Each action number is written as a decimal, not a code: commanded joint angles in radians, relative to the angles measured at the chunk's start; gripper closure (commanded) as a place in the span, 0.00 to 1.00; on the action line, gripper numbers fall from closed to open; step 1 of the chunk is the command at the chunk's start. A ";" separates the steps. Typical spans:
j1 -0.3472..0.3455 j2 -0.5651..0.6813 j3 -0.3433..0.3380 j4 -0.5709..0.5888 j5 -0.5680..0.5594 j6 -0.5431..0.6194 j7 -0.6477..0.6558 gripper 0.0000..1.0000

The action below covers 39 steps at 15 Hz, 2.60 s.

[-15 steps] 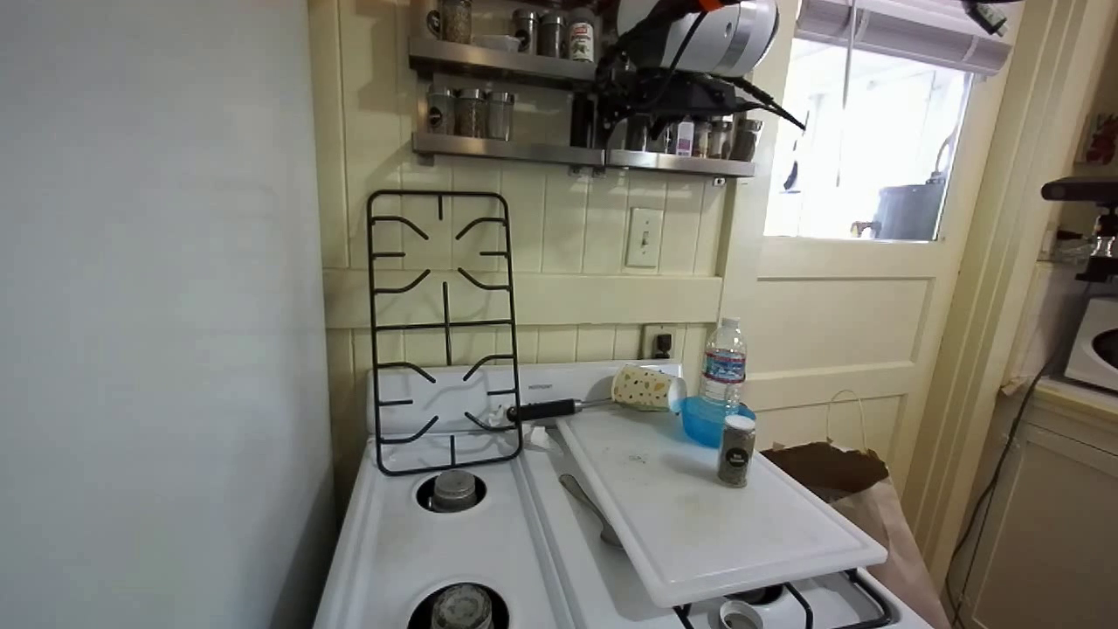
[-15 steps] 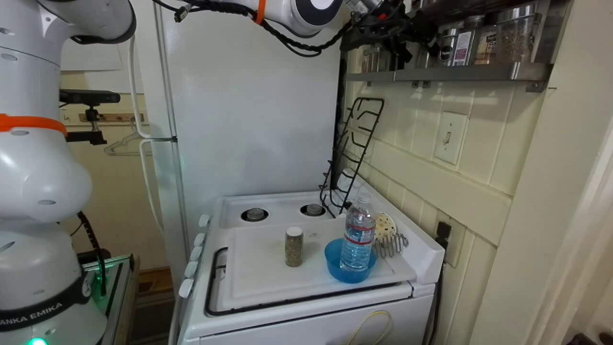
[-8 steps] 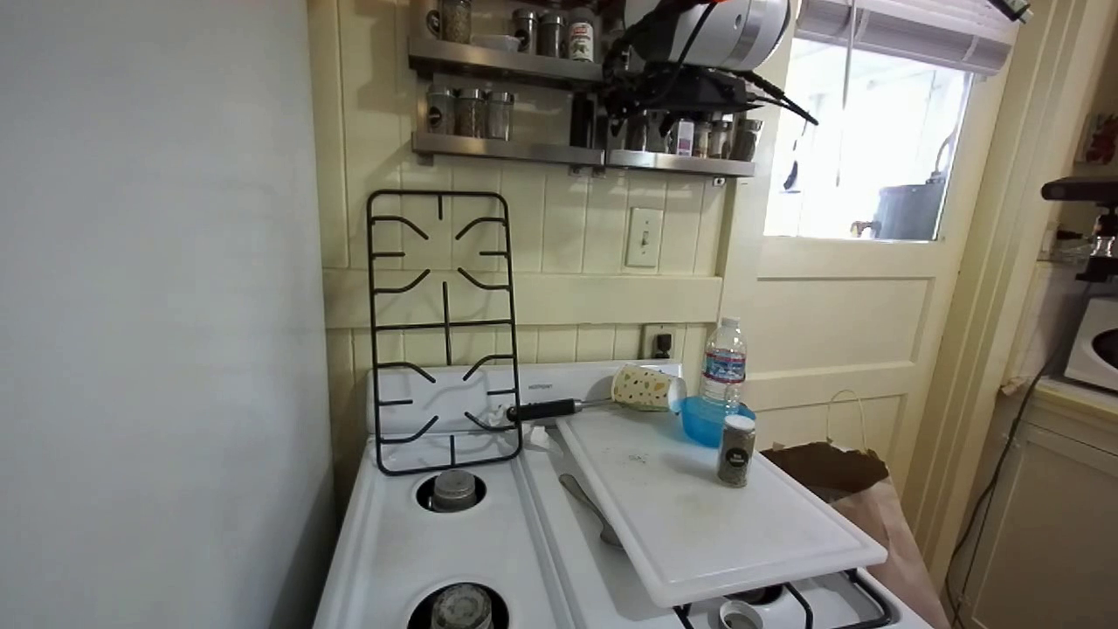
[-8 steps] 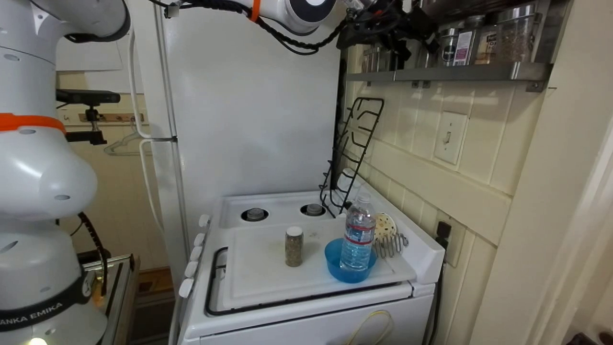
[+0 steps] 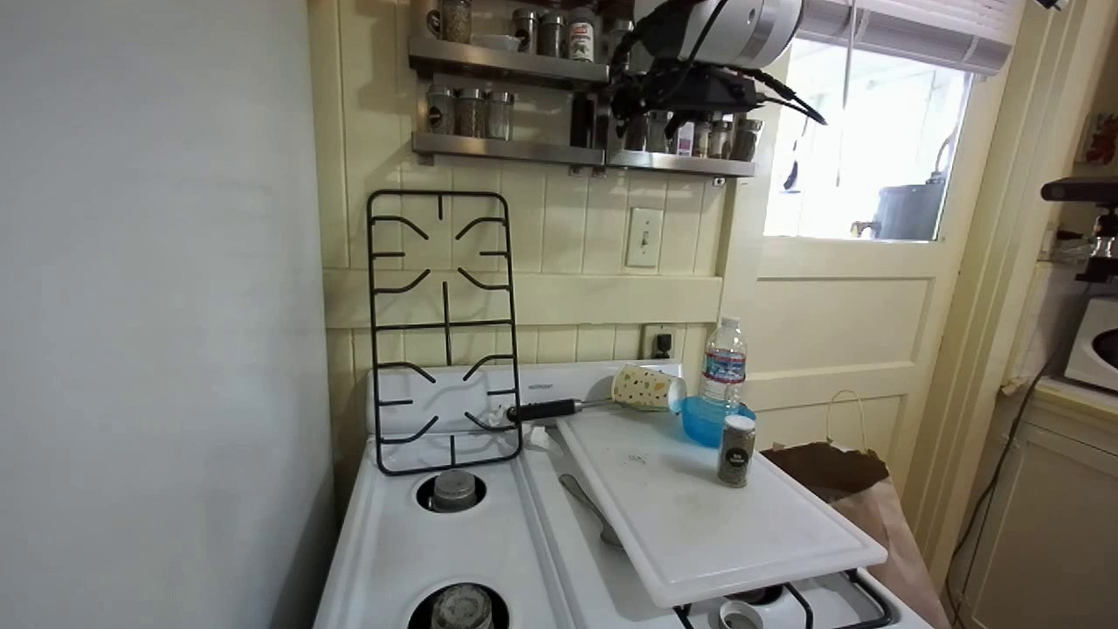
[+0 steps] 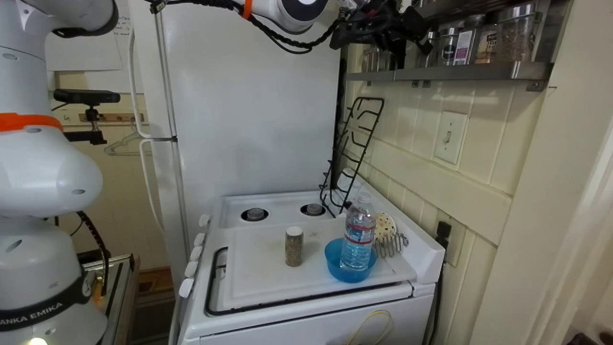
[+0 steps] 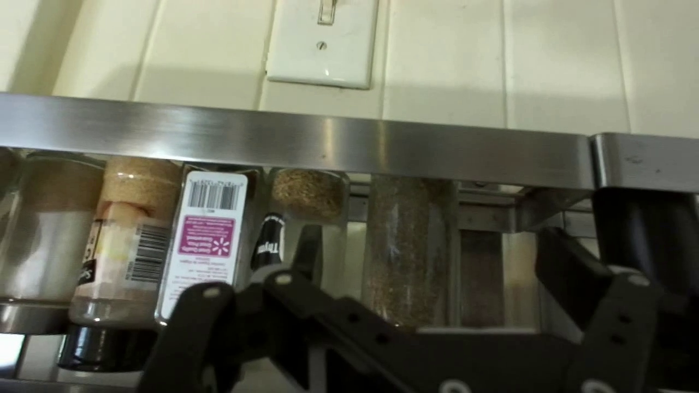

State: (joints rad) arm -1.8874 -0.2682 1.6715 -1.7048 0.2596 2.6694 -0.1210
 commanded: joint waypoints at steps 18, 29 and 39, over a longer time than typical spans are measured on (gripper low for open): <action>0.886 -0.048 -0.926 -0.356 0.324 0.215 -0.203 0.00; 0.950 -0.090 -1.214 -0.493 0.279 0.237 -0.754 0.00; 1.294 0.034 -1.534 -0.424 -0.102 0.311 -0.302 0.00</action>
State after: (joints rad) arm -0.7308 -0.2965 0.2617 -2.1742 0.2899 2.9501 -0.6021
